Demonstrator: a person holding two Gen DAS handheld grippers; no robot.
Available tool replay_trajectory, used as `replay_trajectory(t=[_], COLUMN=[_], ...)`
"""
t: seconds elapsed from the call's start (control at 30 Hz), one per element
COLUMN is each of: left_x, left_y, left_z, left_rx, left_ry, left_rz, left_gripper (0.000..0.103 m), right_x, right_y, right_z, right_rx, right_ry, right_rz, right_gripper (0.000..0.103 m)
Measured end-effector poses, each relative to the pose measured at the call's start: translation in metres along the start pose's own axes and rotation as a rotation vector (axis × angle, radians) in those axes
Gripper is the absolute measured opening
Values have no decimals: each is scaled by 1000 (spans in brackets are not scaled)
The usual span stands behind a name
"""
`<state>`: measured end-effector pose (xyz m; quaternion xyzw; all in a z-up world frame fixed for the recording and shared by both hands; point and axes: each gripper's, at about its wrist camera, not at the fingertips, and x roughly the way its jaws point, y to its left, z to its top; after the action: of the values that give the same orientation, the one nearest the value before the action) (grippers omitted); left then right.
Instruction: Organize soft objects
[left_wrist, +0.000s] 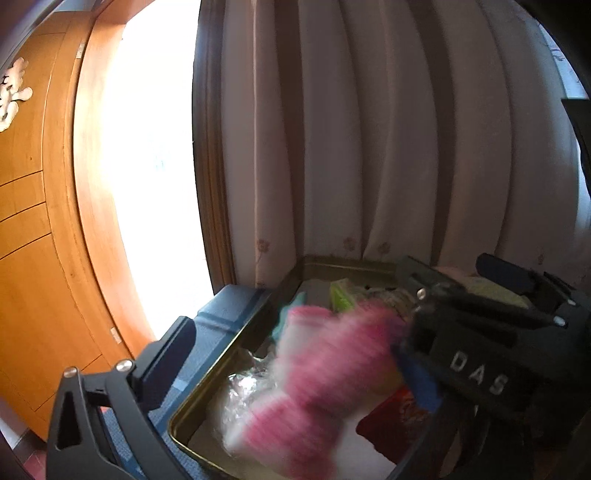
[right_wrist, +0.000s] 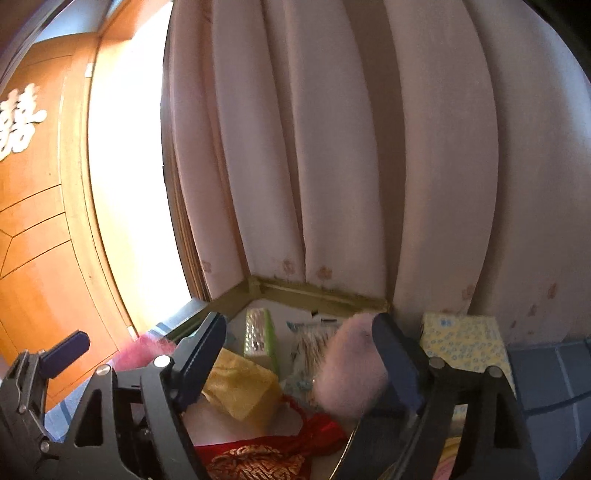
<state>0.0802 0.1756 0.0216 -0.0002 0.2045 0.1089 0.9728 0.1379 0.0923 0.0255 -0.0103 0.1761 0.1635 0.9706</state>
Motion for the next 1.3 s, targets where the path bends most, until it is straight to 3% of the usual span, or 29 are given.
replay_trajectory(t=[0.2, 0.47, 0.67, 0.83, 1.3], left_x=[-3, -7, -14, -21, -35], left_y=[6, 13, 11, 6, 5], left_z=[1, -1, -4, -6, -7], left_rx=[-32, -59, -48, -22, 13], left_ry=[3, -8, -38, -66, -98], left_rz=[-11, 2, 29, 64, 30], left_gripper=[103, 103, 103, 103, 103], right_x=[-24, -62, -77, -90, -98], right_y=[0, -8, 5, 10, 4], right_z=[-9, -24, -29, -34, -37], right_rx=[38, 157, 73, 68, 99], right_ry=[-68, -149, -197, -237, -281], right_rz=[-6, -141, -229, -256, -279], right_gripper=[84, 89, 90, 90, 91])
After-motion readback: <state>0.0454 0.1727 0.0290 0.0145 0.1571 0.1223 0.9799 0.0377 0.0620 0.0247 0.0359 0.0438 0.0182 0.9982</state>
